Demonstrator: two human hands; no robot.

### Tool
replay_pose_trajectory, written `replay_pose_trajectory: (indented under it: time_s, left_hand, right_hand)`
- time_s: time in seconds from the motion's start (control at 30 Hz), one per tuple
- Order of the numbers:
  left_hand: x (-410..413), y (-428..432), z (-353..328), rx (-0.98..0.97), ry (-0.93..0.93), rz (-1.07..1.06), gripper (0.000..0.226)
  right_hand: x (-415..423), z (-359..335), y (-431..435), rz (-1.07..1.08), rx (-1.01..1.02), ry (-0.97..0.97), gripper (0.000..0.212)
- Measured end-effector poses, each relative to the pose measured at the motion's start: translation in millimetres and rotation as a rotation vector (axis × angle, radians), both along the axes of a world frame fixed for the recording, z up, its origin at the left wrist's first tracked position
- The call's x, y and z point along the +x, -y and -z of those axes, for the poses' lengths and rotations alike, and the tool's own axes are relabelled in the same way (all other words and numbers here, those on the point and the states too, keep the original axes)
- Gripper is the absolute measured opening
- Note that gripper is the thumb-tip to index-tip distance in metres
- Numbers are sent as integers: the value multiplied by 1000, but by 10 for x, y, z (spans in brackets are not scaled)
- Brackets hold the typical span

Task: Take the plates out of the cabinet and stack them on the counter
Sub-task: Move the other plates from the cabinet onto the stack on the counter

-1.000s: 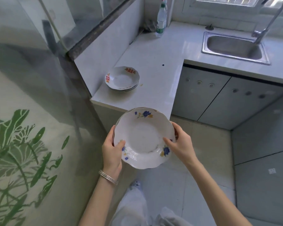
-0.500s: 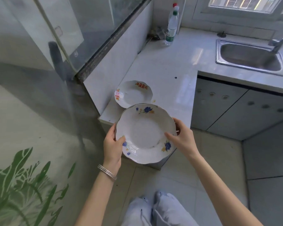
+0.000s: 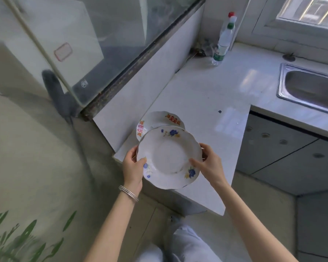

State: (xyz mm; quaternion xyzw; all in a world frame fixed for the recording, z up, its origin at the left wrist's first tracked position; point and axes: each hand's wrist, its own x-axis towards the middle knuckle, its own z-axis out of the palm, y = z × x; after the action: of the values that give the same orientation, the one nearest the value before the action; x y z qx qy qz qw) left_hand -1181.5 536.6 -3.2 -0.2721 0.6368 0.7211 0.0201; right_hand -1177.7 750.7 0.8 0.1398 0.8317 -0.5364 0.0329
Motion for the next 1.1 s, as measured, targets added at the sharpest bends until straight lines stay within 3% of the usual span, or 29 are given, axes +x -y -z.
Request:
replay_pose_trajectory:
  time_s: [0.33, 0.7, 1.1]
  left_hand:
    - [-698, -43, 310, -62, 73, -133, 46]
    - [-1102, 136, 438, -208, 62, -10, 48]
    - [-1251, 233, 567, -299, 92, 68, 37]
  right_hand:
    - [-1014, 424, 32, -83, 79, 67, 53]
    - [-1532, 540, 182, -84, 150, 67, 51]
    - [-1676, 614, 229, -126, 441, 96, 49]
